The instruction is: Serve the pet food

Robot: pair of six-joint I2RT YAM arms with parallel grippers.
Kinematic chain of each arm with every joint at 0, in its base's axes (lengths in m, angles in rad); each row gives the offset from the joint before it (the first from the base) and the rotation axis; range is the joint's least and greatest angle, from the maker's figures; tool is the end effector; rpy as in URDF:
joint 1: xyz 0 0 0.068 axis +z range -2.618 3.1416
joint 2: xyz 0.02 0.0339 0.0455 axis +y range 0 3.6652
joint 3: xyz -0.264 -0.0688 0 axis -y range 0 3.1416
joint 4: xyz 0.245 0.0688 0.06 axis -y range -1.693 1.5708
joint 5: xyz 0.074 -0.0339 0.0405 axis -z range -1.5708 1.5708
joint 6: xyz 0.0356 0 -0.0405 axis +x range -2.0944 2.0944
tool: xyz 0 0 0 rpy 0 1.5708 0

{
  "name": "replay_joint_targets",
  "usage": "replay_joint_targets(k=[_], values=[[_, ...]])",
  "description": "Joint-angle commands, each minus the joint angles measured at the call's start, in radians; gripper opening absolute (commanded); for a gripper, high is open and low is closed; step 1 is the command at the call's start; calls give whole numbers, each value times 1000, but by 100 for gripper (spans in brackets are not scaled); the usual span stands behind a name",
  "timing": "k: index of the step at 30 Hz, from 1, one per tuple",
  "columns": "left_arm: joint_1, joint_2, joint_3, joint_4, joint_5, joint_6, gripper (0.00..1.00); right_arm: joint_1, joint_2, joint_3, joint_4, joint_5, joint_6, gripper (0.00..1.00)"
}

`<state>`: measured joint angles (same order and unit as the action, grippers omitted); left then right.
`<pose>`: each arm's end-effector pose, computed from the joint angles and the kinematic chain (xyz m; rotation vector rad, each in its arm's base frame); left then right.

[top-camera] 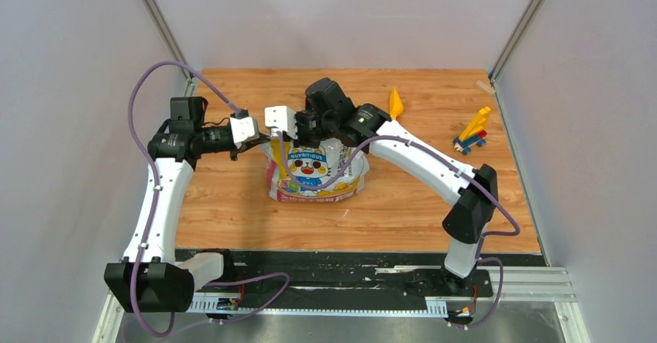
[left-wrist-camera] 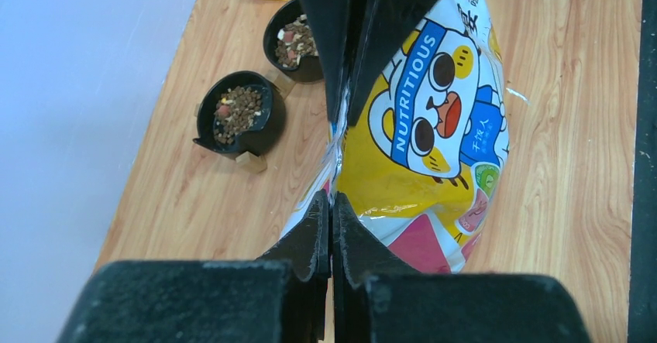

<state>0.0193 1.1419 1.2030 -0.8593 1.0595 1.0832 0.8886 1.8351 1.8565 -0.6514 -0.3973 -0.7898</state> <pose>0.2155 -0.0269 0.3630 1.3642 1.4188 -0.5472 0.2535 0.3339 0.3706 -1.7674 1.2875 0.4920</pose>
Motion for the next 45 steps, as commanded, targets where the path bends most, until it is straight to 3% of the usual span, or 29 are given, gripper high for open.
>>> replay_joint_targets(k=[1, 20, 27, 38, 45], values=[[20, 2, 11, -10, -76, 12, 0, -94, -97, -78, -146, 187, -18, 0], [25, 3, 14, -16, -79, 30, 0, -386, -435, -418, -146, 153, 90, 0], [26, 5, 19, -18, -77, 34, 0, -459, -498, -497, -152, 212, 100, 0], [27, 5, 26, -25, -35, 45, 0, -504, -584, -541, -171, 343, 71, 0], [26, 21, 22, -21, -6, 44, 1, -517, -593, -456, -230, 279, 96, 0]])
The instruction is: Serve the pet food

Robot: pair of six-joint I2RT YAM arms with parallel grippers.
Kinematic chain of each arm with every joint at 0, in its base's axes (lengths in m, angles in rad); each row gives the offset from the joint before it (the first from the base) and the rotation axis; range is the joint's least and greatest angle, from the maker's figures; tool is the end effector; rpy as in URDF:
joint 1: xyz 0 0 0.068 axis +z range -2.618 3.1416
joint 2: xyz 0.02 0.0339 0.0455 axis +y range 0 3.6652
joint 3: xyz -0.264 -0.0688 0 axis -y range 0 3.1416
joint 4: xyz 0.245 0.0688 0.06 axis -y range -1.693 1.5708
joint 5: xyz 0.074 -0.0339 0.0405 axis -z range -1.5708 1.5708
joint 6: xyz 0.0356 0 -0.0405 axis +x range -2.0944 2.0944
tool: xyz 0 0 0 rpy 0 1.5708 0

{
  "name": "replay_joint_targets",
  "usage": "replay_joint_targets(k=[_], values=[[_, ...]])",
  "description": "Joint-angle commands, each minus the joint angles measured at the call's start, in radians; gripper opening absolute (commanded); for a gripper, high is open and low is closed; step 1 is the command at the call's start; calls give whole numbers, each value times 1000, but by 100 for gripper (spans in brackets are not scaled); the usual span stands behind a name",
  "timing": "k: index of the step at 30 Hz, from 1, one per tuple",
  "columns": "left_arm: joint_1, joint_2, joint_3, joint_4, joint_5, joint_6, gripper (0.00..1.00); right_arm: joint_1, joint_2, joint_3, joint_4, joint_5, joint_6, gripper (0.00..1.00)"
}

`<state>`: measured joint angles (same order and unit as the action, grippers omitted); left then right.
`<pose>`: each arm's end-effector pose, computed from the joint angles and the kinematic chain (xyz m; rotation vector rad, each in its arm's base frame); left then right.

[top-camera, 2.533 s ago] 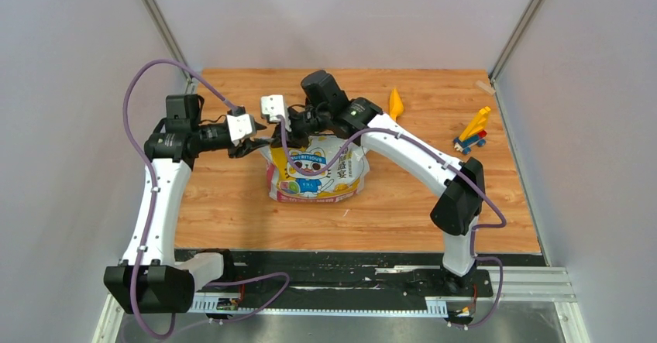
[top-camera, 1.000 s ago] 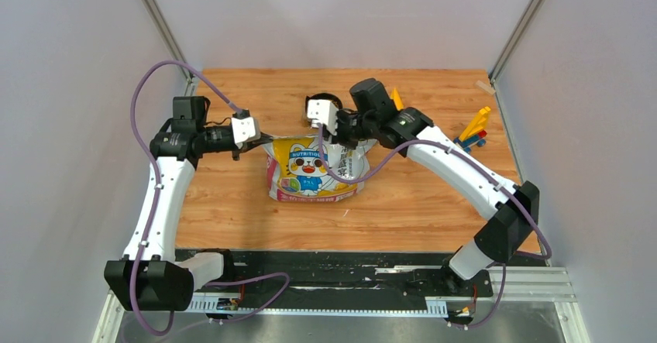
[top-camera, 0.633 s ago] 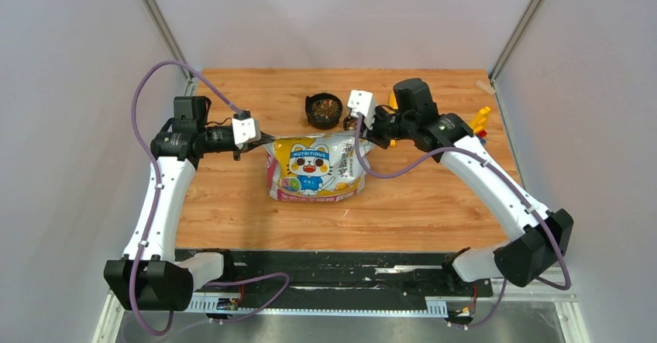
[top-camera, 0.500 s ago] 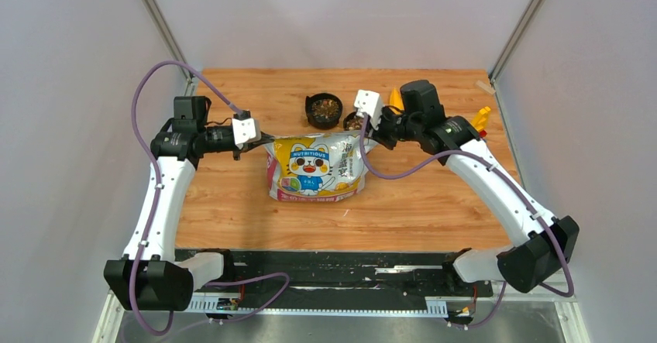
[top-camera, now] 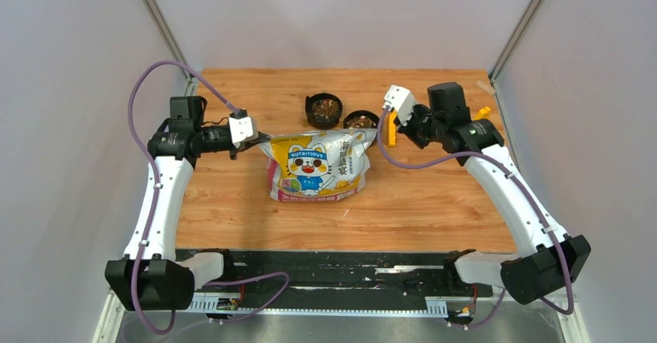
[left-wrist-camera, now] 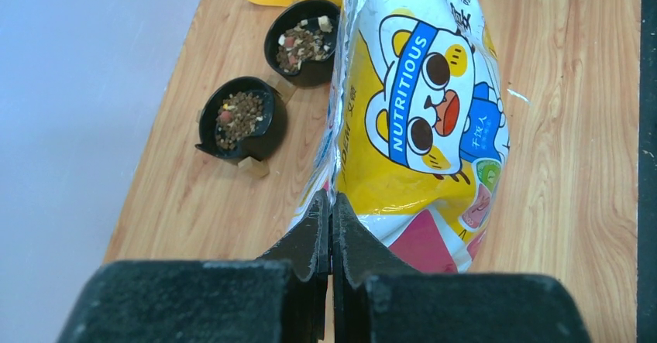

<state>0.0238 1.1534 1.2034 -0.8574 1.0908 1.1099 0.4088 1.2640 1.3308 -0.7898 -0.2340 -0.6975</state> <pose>0.2179 -0.0264 0.3617 1.3754 1.3849 -0.5620 0.2373 0.1118 0.3695 -1.2947 1.8678 0.1167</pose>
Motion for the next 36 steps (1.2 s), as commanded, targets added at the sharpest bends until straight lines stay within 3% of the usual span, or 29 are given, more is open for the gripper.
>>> replay_joint_targets(k=[1, 3, 4, 6, 8, 11, 13, 19, 25, 32, 36], values=[[22, 10, 22, -21, -34, 16, 3, -38, -24, 90, -96, 93, 17, 0], [21, 10, 23, -16, -31, 12, 14, -38, -30, 124, -94, 23, 41, 0], [22, 9, 20, -13, -30, 2, 28, -36, -30, 143, -92, -25, 60, 8], [22, 4, 13, 0, -30, -4, 45, -27, -29, 168, -74, -107, 101, 37], [22, -4, 4, 14, -36, -14, 51, -5, -23, 182, -39, -193, 131, 58], [22, -21, -4, 29, -39, -20, 54, 63, -2, 185, 38, -299, 151, 79], [22, -25, -4, 29, -38, -23, 54, 123, 35, 194, 92, -331, 147, 85], [22, -26, -6, 37, -35, -30, 53, 254, 229, 307, 208, -400, 129, 86], [22, -10, 3, 48, -25, -49, 48, 350, 451, 490, 225, -423, 77, 80], [20, -17, -8, 80, 16, -97, 45, 403, 596, 626, 218, -444, 83, 34], [20, -39, -31, 117, 9, -125, 45, 427, 642, 666, 212, -431, 79, 34]])
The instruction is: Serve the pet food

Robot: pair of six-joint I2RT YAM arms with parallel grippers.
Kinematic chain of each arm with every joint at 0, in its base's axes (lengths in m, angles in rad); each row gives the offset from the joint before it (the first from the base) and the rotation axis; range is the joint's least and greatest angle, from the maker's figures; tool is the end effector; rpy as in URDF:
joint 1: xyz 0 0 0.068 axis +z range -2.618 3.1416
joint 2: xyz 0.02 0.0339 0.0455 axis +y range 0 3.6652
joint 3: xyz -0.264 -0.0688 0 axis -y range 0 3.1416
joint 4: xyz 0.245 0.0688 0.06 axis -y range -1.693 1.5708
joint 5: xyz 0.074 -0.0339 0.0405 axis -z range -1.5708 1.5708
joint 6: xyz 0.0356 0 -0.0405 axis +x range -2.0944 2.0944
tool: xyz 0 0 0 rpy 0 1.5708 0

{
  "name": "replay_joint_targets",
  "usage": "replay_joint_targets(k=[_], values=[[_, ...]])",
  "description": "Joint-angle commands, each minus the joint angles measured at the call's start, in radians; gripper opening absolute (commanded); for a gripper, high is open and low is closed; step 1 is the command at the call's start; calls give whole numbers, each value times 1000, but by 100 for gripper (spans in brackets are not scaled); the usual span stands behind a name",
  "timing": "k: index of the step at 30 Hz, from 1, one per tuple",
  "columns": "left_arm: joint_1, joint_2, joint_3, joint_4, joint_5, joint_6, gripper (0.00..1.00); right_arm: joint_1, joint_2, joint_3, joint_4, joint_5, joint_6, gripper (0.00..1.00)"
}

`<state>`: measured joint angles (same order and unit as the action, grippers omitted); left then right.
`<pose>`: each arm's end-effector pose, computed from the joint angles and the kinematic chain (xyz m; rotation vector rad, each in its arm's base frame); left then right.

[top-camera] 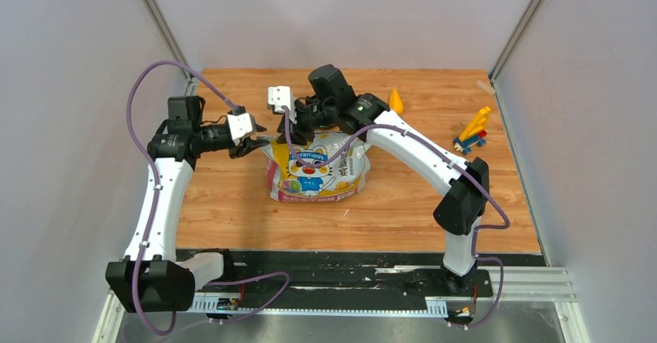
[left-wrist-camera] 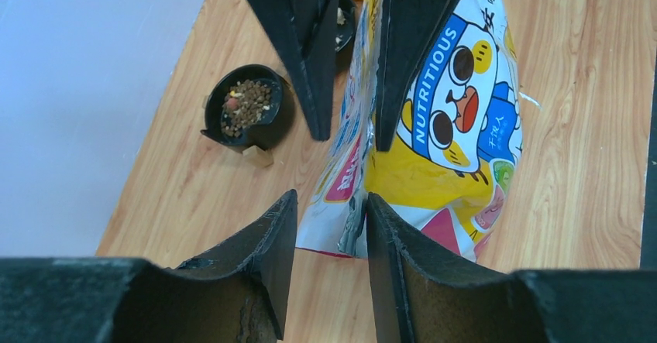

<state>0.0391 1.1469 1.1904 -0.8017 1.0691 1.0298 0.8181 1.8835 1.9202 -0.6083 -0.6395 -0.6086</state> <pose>0.2208 -0.0226 0.3621 1.3193 1.4311 -0.5476 0.2785 0.3284 0.3782 -1.6495 1.3303 0.8057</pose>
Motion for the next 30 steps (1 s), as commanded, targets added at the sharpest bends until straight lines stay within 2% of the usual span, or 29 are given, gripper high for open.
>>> replay_joint_targets(k=[1, 5, 9, 14, 17, 18, 19, 23, 30], values=[[5, -36, -19, 64, 30, -47, 45, 23, 30, 84, 30, -17, -9, 36], [5, -34, -21, 75, 32, -56, 45, 33, 51, 110, 30, -11, -1, 36], [5, -30, -20, 94, 35, -67, 43, 33, 64, 129, 29, -22, 21, 30], [6, -28, -11, 105, 45, -79, 35, 33, 67, 134, 23, -2, 34, 19], [5, -27, -8, 104, 49, -75, 19, 33, 67, 133, 17, 3, 32, 7], [5, -27, -8, 103, 50, -72, 7, 34, 65, 132, 14, 5, 30, 1], [5, -27, -8, 102, 49, -70, 1, 34, 65, 132, 10, 6, 27, 0], [6, -30, -2, 93, 21, -47, 0, 33, 51, 113, -20, 19, -37, 0], [12, -38, 14, 34, -34, 10, 0, -1, -8, 68, -133, 130, -134, 0]])
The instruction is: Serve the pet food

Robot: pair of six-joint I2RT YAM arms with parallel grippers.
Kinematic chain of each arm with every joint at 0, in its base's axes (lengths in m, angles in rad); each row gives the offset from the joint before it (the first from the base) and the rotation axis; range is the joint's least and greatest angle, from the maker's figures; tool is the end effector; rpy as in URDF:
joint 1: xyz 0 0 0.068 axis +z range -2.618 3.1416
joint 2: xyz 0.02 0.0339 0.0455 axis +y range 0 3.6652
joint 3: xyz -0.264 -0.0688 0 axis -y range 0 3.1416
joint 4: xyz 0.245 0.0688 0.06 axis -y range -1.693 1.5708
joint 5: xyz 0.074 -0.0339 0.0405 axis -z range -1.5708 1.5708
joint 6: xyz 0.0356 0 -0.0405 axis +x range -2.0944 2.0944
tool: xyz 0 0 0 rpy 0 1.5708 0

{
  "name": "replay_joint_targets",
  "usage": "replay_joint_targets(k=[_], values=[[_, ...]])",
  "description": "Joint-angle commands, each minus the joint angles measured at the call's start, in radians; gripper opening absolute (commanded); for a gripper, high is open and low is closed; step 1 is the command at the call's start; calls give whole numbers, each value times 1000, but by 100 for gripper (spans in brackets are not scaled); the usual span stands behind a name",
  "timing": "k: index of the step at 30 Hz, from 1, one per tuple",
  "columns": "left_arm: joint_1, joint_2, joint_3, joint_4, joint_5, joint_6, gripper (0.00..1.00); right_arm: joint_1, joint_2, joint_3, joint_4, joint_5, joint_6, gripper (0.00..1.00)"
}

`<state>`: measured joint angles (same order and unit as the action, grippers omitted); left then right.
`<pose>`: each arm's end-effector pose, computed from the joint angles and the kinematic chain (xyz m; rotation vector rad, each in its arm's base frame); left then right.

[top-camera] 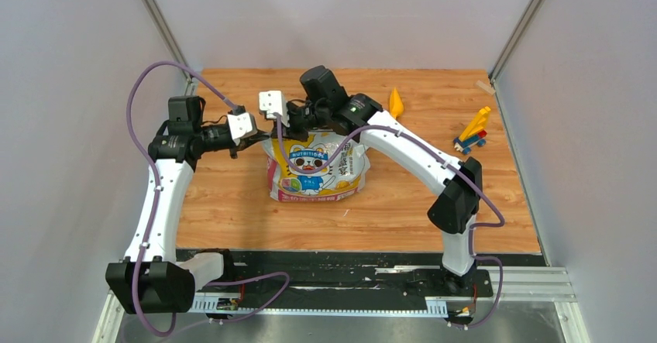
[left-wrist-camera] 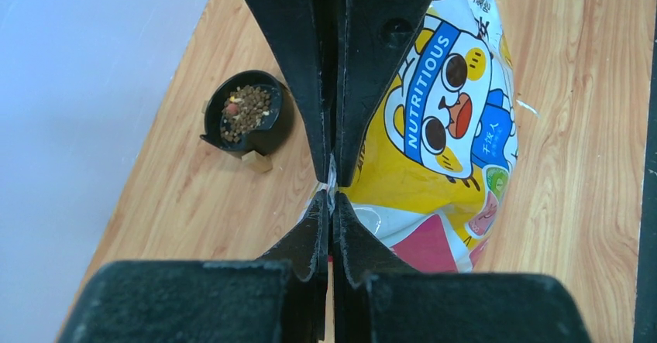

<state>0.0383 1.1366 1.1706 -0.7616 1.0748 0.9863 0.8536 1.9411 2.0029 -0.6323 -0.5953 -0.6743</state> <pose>0.2207 -0.0229 0.3608 1.2961 1.4333 -0.5592 0.2764 0.3473 0.3787 -1.6986 1.2667 0.7407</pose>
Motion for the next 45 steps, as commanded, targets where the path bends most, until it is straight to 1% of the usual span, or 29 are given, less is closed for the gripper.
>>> replay_joint_targets(k=[1, 7, 11, 20, 35, 45], values=[[15, -29, 33, -9, -40, 57, 0, -50, -76, -23, -124, 87, -71, 0], [28, -33, 32, -14, -35, 61, 0, -118, -162, -123, -136, 116, -67, 0], [34, -38, 34, -14, -33, 60, 0, -138, -190, -192, -171, 215, -80, 0], [37, -45, 34, -20, -39, 61, 0, -215, -325, -341, -178, 298, -35, 0], [39, -48, 31, -19, -39, 61, 0, -428, -574, -584, -185, 351, 5, 0], [38, -43, 31, -25, 0, 62, 0, -518, -705, -683, -176, 409, -25, 0]])
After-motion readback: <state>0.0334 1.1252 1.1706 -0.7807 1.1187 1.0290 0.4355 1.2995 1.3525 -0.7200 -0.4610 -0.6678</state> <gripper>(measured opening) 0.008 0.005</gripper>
